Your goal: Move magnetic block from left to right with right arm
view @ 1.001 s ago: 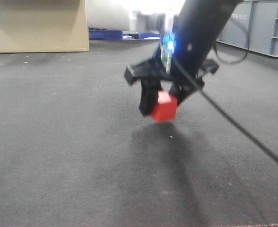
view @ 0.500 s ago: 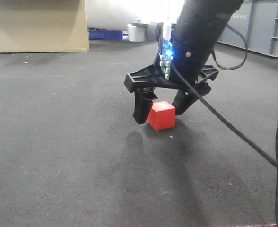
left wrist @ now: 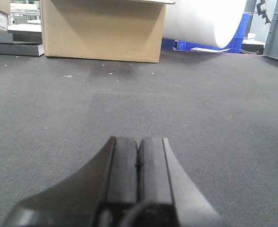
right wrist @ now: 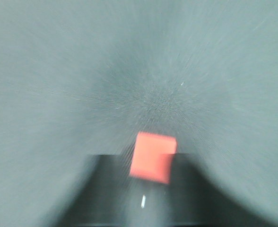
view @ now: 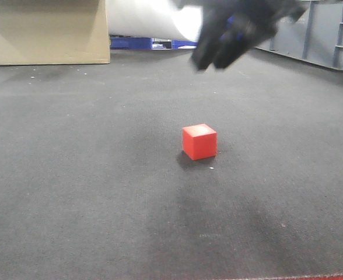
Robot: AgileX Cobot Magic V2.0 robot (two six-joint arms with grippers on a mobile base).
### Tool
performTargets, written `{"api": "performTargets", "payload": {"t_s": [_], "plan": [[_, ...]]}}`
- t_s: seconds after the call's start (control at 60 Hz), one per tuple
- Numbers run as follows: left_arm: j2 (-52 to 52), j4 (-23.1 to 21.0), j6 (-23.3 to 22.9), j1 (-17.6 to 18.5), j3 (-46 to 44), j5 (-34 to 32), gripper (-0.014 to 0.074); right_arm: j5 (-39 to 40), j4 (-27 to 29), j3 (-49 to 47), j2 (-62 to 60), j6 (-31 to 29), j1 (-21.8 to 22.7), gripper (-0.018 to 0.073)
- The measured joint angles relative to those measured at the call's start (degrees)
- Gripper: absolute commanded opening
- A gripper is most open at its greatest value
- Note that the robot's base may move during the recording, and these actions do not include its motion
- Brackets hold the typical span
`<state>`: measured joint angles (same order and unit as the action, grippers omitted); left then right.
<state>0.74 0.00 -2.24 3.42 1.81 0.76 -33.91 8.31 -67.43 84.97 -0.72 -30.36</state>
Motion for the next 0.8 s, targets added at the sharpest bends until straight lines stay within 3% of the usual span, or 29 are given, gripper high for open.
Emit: {"api": "performTargets", "payload": {"t_s": [0.467,0.801], "plan": [[0.00,0.00,0.00,0.00,0.00,0.00,-0.0116,6.52,0.00,27.62,-33.24,0.08,0.00,0.0069],[0.00,0.00,0.00,0.00,0.00,0.00,-0.0116,3.87,0.05,34.37,-54.62,0.21,0.00,0.0069]]}}
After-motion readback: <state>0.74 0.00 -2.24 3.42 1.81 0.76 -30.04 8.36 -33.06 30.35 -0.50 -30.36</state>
